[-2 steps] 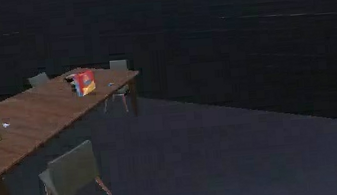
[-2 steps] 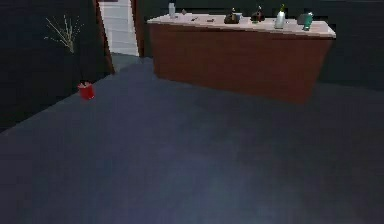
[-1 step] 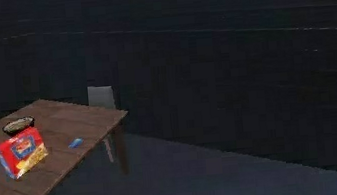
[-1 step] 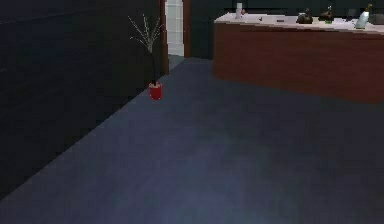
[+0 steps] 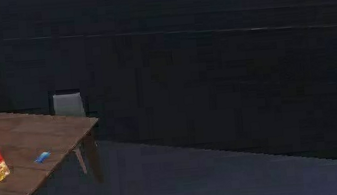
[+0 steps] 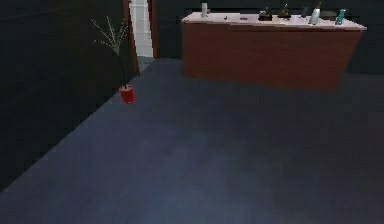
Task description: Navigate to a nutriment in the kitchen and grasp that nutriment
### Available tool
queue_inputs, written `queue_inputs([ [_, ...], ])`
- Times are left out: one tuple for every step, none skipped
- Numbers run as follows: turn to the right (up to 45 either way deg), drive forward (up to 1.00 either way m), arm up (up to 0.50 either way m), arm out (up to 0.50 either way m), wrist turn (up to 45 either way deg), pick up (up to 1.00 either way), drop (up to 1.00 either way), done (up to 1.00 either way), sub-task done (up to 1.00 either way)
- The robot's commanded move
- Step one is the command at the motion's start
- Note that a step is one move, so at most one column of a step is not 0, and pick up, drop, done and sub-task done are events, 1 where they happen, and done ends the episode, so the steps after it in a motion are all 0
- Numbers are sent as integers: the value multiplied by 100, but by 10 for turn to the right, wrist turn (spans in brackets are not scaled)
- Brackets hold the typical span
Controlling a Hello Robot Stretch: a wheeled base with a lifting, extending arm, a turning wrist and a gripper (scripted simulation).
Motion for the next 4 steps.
queue_inputs([
  [0,10,0,0,0,0,0,0,0],
  [-210,0,0,0,0,0,0,0,0],
  [0,45,0,0,0,0,0,0,0],
  [-450,0,0,0,0,0,0,0,0],
])
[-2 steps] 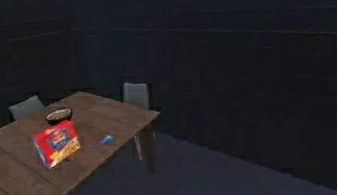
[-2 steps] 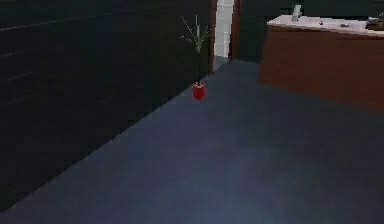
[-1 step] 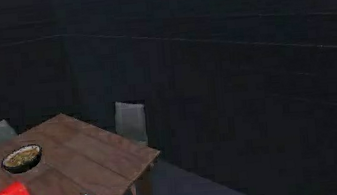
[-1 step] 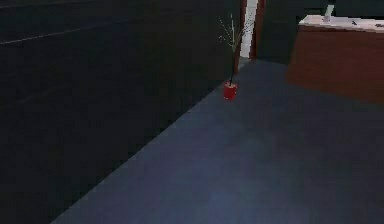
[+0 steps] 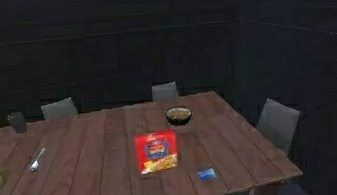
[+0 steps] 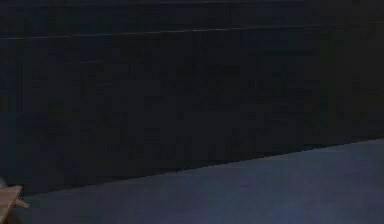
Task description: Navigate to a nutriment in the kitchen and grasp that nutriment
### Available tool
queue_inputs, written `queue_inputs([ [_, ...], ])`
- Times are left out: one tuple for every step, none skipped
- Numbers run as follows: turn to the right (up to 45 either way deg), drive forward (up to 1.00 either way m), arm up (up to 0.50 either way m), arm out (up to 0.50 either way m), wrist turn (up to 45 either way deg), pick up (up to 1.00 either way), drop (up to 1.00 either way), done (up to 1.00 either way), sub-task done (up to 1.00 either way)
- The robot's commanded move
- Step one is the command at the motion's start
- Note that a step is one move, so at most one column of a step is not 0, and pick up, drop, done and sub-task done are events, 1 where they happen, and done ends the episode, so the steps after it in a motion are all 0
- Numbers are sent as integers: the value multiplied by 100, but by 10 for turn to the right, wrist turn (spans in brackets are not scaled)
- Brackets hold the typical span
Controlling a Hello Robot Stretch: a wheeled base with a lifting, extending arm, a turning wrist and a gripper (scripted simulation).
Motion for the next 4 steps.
queue_inputs([
  [-450,0,0,0,0,0,0,0,0],
  [-450,0,0,0,0,0,0,0,0],
  [-60,0,0,0,0,0,0,0,0],
  [450,0,0,0,0,0,0,0,0],
])
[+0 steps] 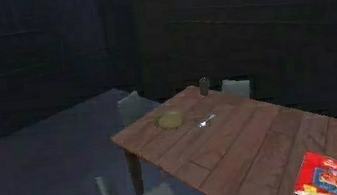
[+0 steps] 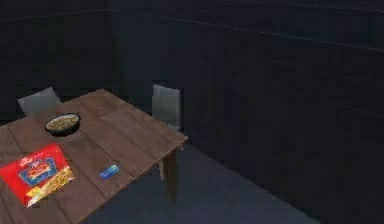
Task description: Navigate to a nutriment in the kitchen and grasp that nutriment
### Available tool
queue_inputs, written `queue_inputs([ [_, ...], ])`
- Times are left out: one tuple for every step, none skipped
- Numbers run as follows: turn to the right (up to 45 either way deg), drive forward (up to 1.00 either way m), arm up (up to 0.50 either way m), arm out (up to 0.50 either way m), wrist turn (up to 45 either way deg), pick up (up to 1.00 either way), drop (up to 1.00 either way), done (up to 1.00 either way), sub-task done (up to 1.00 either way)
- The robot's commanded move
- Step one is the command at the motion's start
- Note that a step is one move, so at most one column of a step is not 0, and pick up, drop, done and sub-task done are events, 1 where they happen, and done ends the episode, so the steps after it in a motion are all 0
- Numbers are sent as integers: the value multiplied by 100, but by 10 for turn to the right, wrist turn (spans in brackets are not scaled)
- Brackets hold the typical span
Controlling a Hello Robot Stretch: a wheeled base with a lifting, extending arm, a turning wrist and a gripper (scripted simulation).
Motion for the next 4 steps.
queue_inputs([
  [300,0,0,0,0,0,0,0,0],
  [0,35,0,0,0,0,0,0,0],
  [-450,0,0,0,0,0,0,0,0],
  [-180,0,0,0,0,0,0,0,0],
])
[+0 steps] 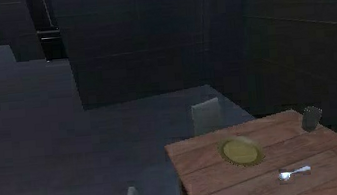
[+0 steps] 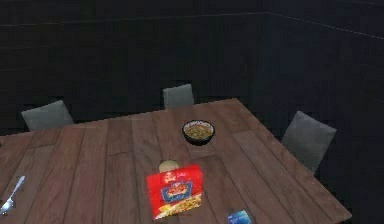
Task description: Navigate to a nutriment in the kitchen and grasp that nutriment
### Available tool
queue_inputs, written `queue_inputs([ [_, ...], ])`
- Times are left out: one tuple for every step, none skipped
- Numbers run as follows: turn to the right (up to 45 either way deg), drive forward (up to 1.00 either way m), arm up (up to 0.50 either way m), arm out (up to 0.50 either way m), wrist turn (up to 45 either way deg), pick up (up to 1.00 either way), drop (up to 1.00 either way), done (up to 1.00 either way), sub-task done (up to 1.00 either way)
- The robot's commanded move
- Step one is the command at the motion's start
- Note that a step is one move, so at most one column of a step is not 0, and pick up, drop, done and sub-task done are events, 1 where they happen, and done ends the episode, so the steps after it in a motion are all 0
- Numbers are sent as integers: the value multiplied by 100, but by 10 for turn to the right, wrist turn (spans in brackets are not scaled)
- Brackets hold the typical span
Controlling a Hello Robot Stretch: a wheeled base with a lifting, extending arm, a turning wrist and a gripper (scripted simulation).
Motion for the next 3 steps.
queue_inputs([
  [0,0,50,0,0,0,0,0,0],
  [0,0,22,0,0,0,0,0,0],
  [0,0,0,28,0,0,0,0,0],
])
